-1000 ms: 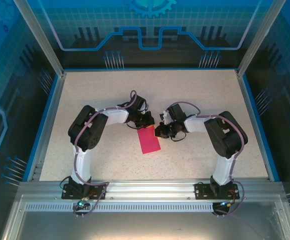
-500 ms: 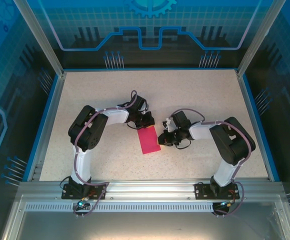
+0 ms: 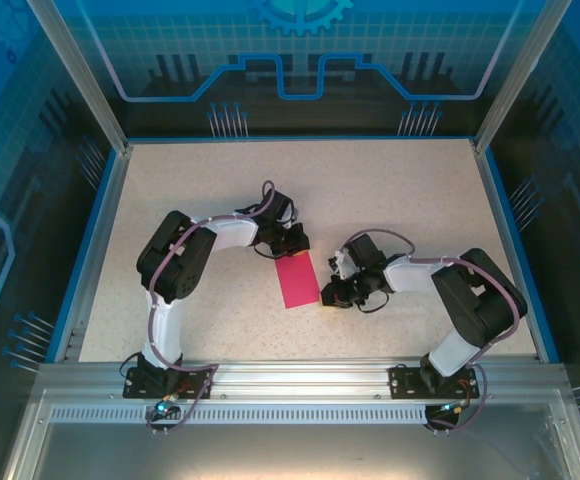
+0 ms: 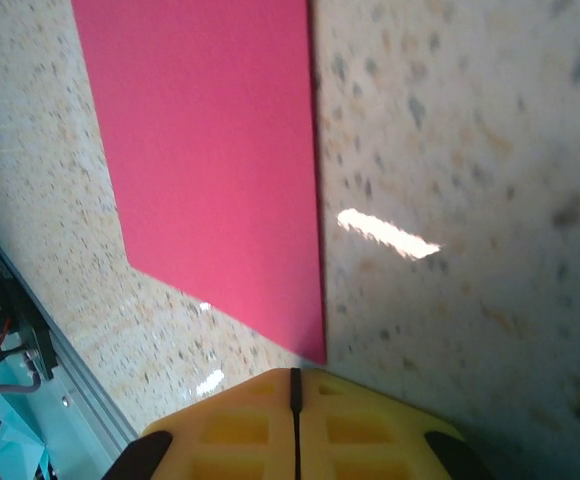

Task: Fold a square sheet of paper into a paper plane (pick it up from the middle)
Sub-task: First fold in half a square sheet of paper at the center of the table.

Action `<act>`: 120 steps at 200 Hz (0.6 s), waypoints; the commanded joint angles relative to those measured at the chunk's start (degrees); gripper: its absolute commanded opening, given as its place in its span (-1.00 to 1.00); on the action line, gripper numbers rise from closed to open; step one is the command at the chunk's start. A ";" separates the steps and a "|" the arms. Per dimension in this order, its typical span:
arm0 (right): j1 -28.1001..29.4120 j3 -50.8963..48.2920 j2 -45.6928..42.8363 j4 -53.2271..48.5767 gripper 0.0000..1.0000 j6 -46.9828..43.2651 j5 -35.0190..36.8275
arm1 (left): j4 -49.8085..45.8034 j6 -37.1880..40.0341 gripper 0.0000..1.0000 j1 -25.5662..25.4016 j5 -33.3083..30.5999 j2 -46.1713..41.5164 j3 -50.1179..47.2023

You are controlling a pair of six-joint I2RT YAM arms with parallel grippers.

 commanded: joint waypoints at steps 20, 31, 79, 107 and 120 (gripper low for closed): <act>0.99 3.64 -7.54 -4.32 -0.90 2.29 4.03 | -1.47 1.35 -0.90 0.19 -2.51 2.05 -0.15; 0.78 4.89 -7.89 -3.39 -0.89 2.72 4.99 | -1.64 1.35 -0.90 0.23 -2.38 1.93 0.08; -0.81 11.89 0.59 -1.29 -0.89 3.29 7.47 | -1.79 1.00 -0.90 0.25 -2.05 1.85 0.20; -0.73 16.06 6.39 -0.16 -0.89 2.89 4.48 | -1.92 0.87 -0.90 0.19 -1.70 1.77 0.17; -0.40 17.27 8.75 0.14 -0.89 2.60 3.29 | -2.07 0.91 -0.90 0.17 -1.59 1.66 0.10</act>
